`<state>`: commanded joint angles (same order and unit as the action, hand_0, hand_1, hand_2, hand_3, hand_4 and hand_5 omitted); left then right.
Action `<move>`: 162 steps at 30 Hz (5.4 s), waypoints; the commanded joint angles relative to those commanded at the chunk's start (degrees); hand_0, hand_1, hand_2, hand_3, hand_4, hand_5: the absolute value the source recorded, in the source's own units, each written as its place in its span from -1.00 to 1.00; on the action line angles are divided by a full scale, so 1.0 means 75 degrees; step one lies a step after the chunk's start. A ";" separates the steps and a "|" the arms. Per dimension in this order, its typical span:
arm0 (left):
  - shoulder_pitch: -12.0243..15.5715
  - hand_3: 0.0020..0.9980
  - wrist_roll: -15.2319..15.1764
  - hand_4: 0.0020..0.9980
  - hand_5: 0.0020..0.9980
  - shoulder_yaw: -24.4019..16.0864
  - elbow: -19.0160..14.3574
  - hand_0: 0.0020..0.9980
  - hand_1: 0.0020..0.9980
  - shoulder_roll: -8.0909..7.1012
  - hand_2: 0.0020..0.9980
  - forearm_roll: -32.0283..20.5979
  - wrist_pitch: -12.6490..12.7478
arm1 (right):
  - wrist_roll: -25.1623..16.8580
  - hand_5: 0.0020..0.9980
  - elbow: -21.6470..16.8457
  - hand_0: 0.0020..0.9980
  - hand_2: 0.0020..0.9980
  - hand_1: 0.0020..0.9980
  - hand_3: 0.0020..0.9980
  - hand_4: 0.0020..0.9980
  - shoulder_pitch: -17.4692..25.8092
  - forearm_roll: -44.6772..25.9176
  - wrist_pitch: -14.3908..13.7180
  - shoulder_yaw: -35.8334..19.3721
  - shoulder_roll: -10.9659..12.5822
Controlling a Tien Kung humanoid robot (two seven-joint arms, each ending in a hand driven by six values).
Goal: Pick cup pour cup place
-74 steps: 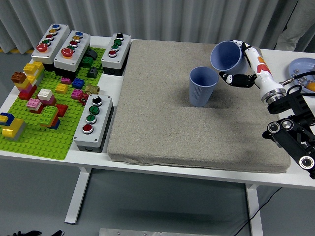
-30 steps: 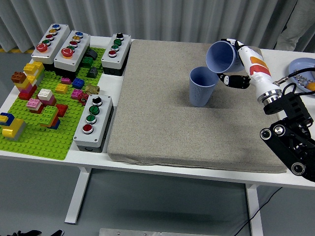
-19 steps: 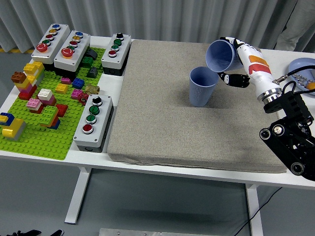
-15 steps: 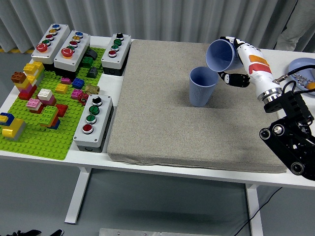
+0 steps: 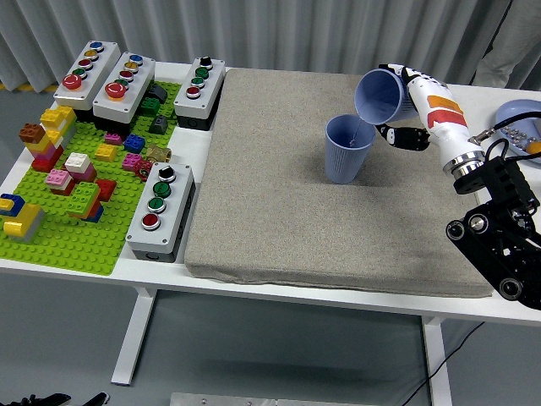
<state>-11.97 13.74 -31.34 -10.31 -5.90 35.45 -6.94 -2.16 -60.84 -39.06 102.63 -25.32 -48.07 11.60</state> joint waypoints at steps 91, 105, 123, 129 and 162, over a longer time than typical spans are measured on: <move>0.0010 0.33 0.0025 0.01 1.00 -0.0122 0.0000 0.55 0.53 -0.0039 0.64 0.0119 -0.0001 | 0.0507 -1.00 0.0302 0.71 0.25 0.51 0.33 0.19 -0.0945 0.1556 -0.0581 0.1649 0.0614; 0.0042 0.33 0.0033 0.01 1.00 -0.0093 0.0000 0.55 0.53 -0.0049 0.64 0.0110 -0.0006 | 0.0904 -1.00 0.0216 0.74 0.25 0.52 0.32 0.19 -0.0989 0.1956 -0.0694 0.1895 0.0656; 0.0026 0.33 0.0034 0.01 1.00 -0.0098 0.0000 0.55 0.53 -0.0049 0.64 0.0109 -0.0008 | 0.1204 -1.00 0.0124 0.76 0.26 0.52 0.32 0.21 -0.0969 0.2105 -0.0755 0.1911 0.0643; 0.0015 0.33 0.0023 0.01 1.00 -0.0111 0.0000 0.55 0.53 -0.0043 0.64 0.0112 -0.0001 | 0.1239 -1.00 0.0011 0.75 0.26 0.52 0.31 0.20 -0.0872 0.1464 -0.0617 0.1703 0.0623; 0.0119 0.34 0.0031 0.01 1.00 0.0017 0.0000 0.55 0.53 0.0029 0.64 0.0082 -0.0021 | 0.2013 -1.00 -0.0326 0.74 0.27 0.53 0.32 0.19 0.0583 -0.8430 0.2089 -0.2245 0.0282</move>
<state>-11.07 13.97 -31.22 -10.31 -5.68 36.07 -7.10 12.94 -63.29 -34.69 39.41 -9.66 -64.91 13.71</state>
